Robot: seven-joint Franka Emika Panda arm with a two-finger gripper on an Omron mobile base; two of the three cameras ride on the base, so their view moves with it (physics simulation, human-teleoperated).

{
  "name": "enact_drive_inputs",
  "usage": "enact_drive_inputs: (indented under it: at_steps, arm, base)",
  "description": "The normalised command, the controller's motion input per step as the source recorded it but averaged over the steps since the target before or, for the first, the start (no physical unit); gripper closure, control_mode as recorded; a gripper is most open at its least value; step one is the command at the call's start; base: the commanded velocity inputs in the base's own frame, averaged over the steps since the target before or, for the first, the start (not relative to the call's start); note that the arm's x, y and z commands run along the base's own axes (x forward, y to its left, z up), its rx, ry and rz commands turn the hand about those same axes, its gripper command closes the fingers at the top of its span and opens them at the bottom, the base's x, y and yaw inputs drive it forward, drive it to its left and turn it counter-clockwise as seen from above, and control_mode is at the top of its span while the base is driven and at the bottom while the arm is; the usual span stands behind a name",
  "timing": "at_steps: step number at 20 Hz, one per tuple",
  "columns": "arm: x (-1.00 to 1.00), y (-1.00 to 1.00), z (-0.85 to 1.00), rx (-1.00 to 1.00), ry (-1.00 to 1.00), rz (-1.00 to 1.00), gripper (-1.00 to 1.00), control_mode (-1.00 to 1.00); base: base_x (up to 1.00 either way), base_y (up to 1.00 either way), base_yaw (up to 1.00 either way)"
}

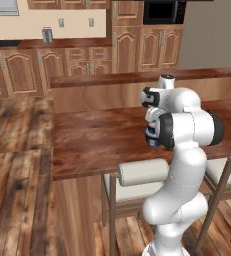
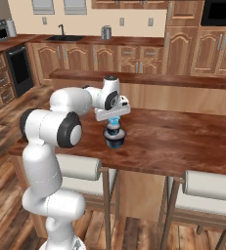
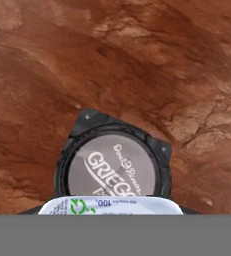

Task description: Stack the yogurt containers by placing the smaller containers on top of the larger containers.

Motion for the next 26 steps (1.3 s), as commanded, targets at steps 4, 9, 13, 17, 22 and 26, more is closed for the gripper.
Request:
enact_drive_inputs:
  at_steps: [4, 9, 13, 17, 22, 26]
  arm:
    - [0.08, 0.00, -0.08, 0.00, 0.00, 0.00, 1.00, -1.00]
    - [0.02, 0.00, -0.07, 0.00, 0.00, 0.00, 1.00, -1.00]
    - [0.00, 0.00, -0.08, 0.00, 0.00, 0.00, 1.00, -1.00]
    - [0.06, 0.00, -0.04, 0.00, 0.00, -0.01, 1.00, -1.00]
    - [0.13, 0.00, -0.01, 0.00, 0.00, -0.01, 1.00, -1.00]
    - [0.06, 0.00, 0.00, 0.00, 0.00, -0.02, 1.00, -1.00]
  base:
    - [0.00, 0.00, 0.00]
    - [0.00, 0.00, 0.00]
    - [0.00, 0.00, 0.00]
    - [0.00, 0.00, 0.00]
    - [0.00, 0.00, 0.00]
    - [0.00, 0.00, 0.00]
